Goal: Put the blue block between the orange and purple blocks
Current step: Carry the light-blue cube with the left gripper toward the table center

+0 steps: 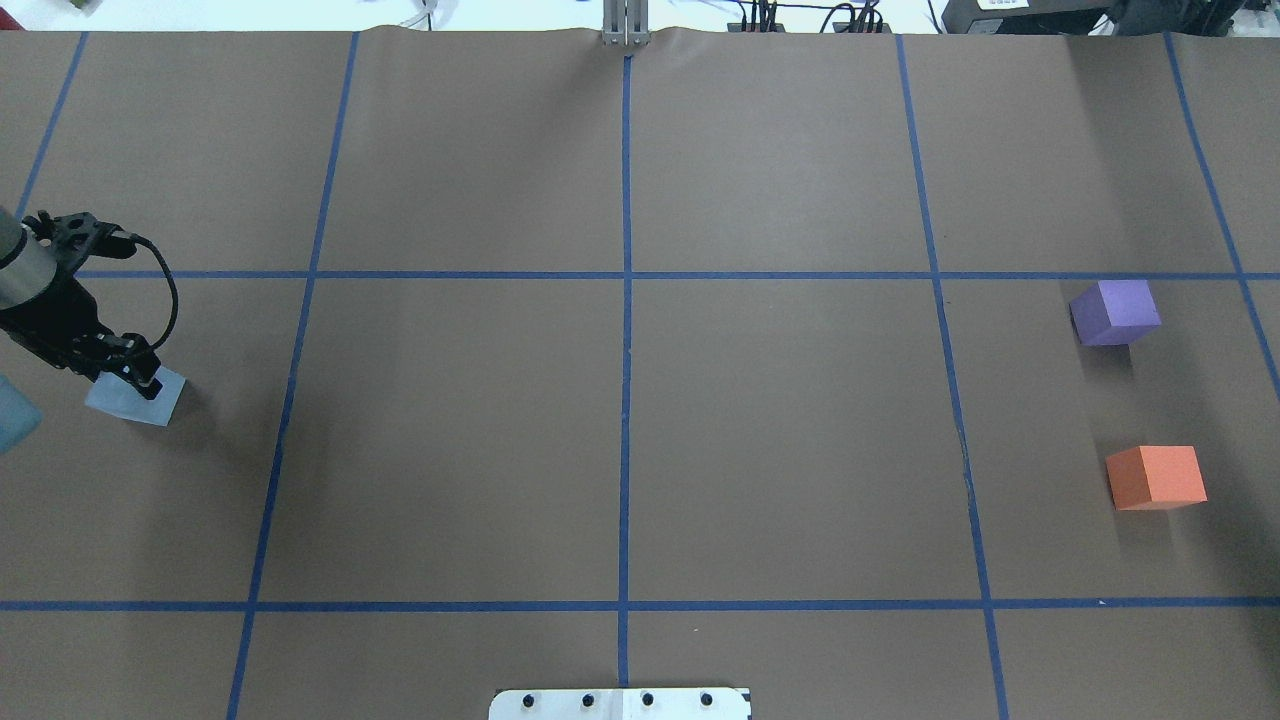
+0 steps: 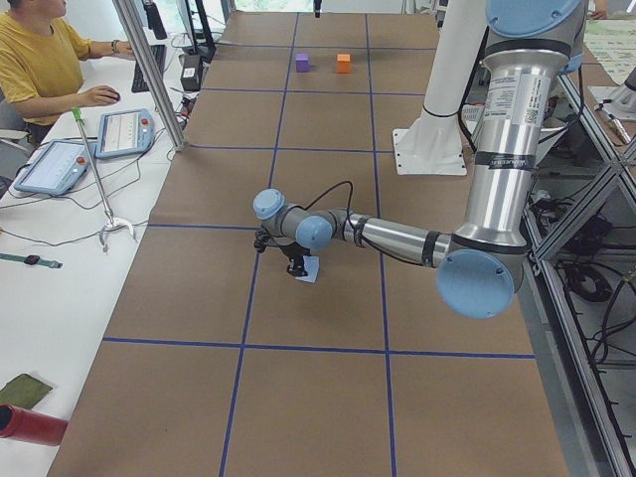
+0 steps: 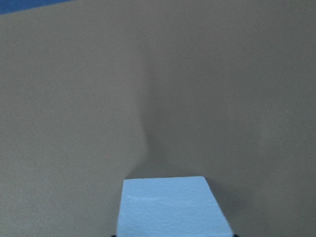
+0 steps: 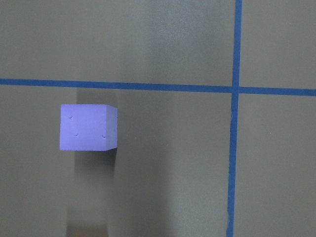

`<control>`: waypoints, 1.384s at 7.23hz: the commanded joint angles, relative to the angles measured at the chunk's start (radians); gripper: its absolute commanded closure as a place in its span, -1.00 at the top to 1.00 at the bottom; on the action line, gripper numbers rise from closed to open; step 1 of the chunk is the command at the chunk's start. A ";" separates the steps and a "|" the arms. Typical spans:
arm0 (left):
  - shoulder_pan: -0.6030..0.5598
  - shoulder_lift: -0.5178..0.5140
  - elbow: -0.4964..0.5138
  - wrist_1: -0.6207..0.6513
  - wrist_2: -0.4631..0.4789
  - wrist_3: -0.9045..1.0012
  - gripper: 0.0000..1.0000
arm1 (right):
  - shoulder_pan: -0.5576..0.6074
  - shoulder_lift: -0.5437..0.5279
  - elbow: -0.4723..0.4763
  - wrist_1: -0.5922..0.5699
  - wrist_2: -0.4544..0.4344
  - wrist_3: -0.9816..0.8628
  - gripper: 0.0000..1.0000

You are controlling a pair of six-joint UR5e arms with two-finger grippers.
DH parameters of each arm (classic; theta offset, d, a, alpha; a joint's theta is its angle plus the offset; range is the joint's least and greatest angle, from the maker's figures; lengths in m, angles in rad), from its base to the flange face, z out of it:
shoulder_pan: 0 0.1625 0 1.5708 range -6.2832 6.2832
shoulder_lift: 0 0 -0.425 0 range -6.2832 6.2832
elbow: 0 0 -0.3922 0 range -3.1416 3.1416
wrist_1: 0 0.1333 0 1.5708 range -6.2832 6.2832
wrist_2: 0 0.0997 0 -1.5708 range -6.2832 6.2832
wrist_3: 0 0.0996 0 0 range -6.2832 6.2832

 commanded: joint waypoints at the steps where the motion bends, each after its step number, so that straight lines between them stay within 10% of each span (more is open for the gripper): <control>1: -0.001 -0.036 -0.064 0.026 -0.040 -0.190 -1.00 | -0.008 0.001 -0.001 0.018 0.000 0.004 1.00; 5: 0.127 -0.311 -0.147 0.071 -0.004 -0.616 -1.00 | -0.030 0.001 0.001 0.023 0.012 0.003 1.00; 7: 0.321 -0.489 -0.103 0.074 0.160 -0.860 -1.00 | -0.047 0.007 0.001 0.025 0.012 0.003 1.00; 10: 0.460 -0.872 0.250 0.062 0.338 -0.948 -1.00 | -0.070 0.011 0.005 0.026 0.012 0.003 1.00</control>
